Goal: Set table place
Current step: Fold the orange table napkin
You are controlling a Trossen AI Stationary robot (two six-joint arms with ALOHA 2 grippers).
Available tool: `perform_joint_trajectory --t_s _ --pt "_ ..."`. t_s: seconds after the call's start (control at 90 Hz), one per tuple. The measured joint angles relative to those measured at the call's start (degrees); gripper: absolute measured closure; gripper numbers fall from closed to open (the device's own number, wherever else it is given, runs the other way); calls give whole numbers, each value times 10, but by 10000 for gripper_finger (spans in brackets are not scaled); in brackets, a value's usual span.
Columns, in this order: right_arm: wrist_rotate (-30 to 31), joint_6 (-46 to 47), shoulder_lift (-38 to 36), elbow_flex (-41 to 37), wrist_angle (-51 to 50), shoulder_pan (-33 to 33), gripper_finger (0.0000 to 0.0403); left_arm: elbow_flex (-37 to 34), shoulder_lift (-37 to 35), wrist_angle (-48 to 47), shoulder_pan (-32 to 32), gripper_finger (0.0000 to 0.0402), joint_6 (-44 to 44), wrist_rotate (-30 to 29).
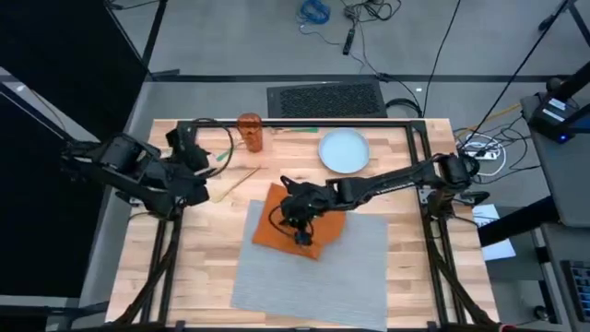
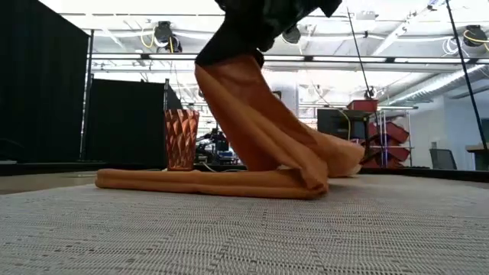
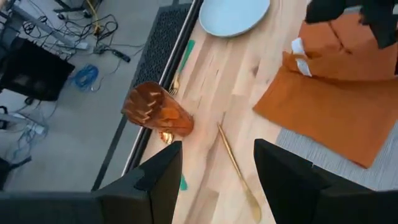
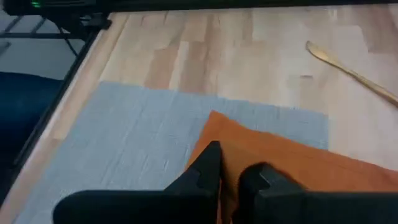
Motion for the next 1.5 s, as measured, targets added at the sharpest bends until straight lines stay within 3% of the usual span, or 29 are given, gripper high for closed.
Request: perform_joint_trajectory --t_s 0.4,0.522,1.133,1.278,1.5 --pt "-48 6 9 0 30 -32 403 0 -12 0 0 217 -4 17" --pt "-86 12 33 0 53 -39 403 0 -7 0 0 217 2 20" --pt "-131 31 141 86 48 -61 399 -7 -4 0 0 217 2 24" --pt "-146 44 153 87 66 -59 354 -7 -4 0 0 217 -2 27" --pt "-139 72 151 86 60 -59 218 -7 -4 0 0 217 -4 35"
